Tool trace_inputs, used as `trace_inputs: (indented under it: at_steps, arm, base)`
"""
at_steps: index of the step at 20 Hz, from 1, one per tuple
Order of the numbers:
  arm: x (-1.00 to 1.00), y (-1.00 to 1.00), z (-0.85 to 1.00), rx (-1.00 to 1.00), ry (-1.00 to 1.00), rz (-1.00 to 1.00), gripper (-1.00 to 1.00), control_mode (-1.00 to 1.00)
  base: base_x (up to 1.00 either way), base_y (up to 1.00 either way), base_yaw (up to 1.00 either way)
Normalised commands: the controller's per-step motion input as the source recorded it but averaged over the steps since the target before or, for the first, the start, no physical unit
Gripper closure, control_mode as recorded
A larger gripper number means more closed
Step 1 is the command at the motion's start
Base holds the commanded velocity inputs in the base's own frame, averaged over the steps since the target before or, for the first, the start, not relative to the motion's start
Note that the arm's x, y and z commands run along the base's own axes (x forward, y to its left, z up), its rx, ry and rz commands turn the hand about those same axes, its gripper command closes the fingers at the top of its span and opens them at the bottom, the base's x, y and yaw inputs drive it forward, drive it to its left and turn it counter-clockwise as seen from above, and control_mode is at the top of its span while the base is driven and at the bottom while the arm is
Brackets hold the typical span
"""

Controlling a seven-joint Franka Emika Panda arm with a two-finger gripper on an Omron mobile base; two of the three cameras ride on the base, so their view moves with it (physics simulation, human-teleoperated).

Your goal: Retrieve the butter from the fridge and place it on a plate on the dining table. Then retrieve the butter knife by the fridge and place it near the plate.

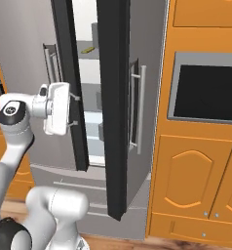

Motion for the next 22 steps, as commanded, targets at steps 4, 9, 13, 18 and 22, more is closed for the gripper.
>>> trace_inputs:
  at_steps: [4,9,13,18,22]
  arm:
    - [0.32,0.00,0.04,0.00,0.17,0.00,-1.00,-1.00]
    - [0.48,-0.03,0.00,-0.03,0.17,0.00,-1.00,-1.00]
    - [0.41,-0.20,0.01,0.00,0.08,0.00,-1.00,-1.00]
    - [0.19,-0.40,0.00,0.00,0.07,0.00,-1.00,-1.00]
    - [0.06,-0.45,0.00,0.00,0.12,0.00,-1.00,-1.00]
  base:
    - [0.00,0.00,0.00]
    - [0.00,0.00,0.00]
    - [0.00,0.00,0.00]
    - [0.00,0.00,0.00]
    - [0.00,0.00,0.00]
